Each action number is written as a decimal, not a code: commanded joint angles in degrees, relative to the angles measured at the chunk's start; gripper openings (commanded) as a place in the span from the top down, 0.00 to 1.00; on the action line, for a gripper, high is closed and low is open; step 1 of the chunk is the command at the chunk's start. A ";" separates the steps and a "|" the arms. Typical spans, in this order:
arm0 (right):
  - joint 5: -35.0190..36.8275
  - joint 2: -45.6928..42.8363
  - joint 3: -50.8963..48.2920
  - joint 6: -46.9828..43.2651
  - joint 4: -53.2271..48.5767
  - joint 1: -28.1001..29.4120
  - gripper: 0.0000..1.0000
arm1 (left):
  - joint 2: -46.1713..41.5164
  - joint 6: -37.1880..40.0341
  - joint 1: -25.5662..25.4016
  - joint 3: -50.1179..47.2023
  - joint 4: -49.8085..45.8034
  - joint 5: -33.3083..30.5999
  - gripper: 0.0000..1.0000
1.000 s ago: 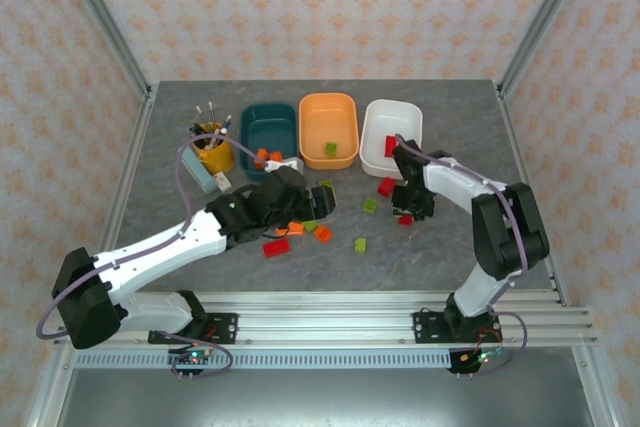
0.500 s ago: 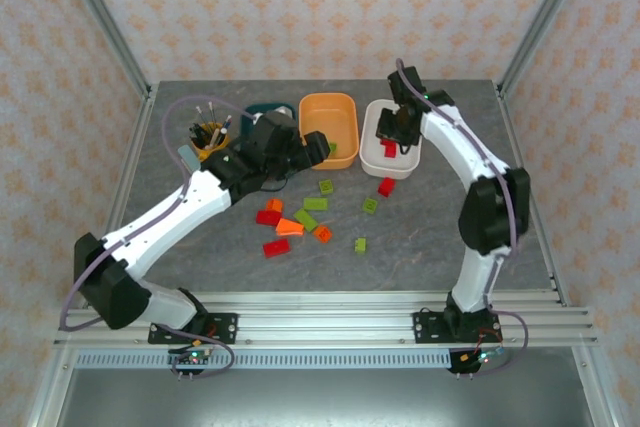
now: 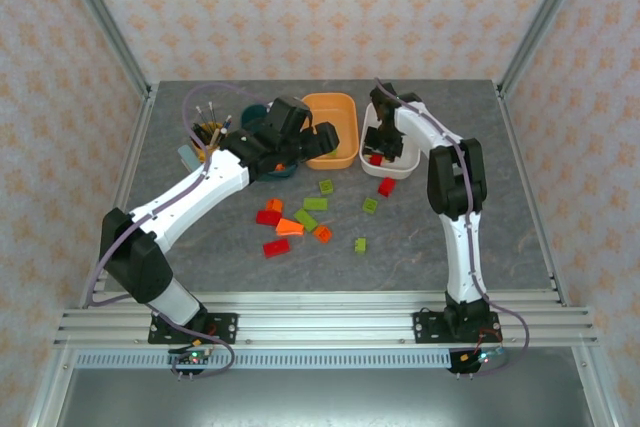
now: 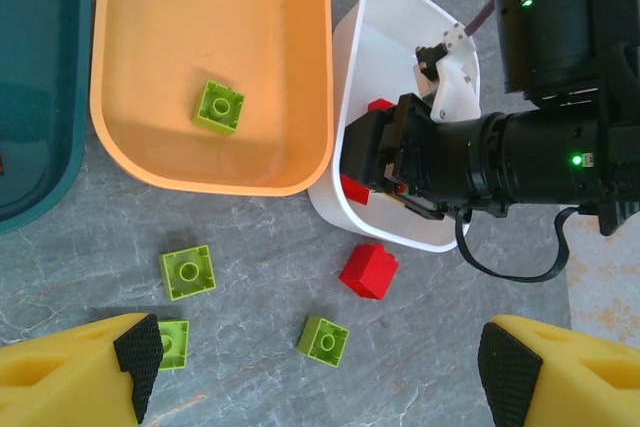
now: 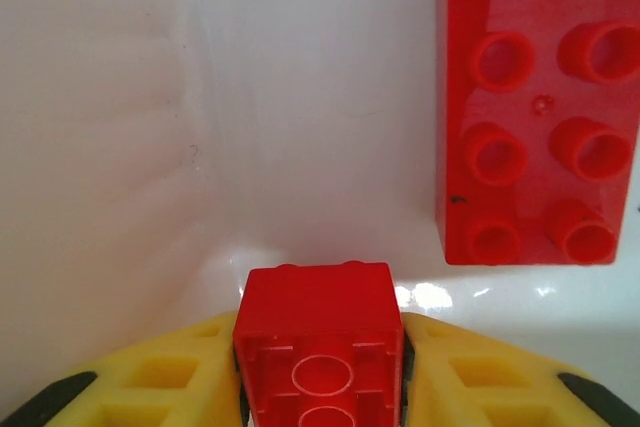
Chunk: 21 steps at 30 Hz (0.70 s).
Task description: Sort the legos into containers by color
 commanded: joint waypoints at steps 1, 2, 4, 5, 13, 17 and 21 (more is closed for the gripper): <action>0.20 -0.73 2.50 0.40 -2.17 -0.32 0.54 | -0.48 0.84 0.26 2.24 -1.67 -0.11 0.15; 0.43 -1.25 2.64 0.34 -2.17 -0.32 0.52 | -0.67 0.85 0.25 2.23 -2.08 -0.36 0.15; 1.28 -2.86 3.18 0.28 -2.67 -0.32 0.50 | -1.45 0.80 0.23 2.15 -3.27 -1.35 0.15; 1.43 -3.63 3.46 0.17 -2.85 -0.38 0.49 | -1.93 0.85 0.18 2.07 -3.99 -1.93 0.15; 4.00 -20.53 -2.56 1.04 1.94 0.82 0.50 | -7.55 0.13 0.25 0.69 -15.80 -8.09 0.16; 3.16 -34.08 -16.30 -0.09 12.74 4.52 0.51 | -11.44 -2.80 0.35 -3.04 -21.37 -11.20 0.16; -1.35 -48.32 -34.21 -0.30 26.56 8.92 0.51 | -15.64 -7.20 1.40 -9.31 -23.28 -10.98 0.16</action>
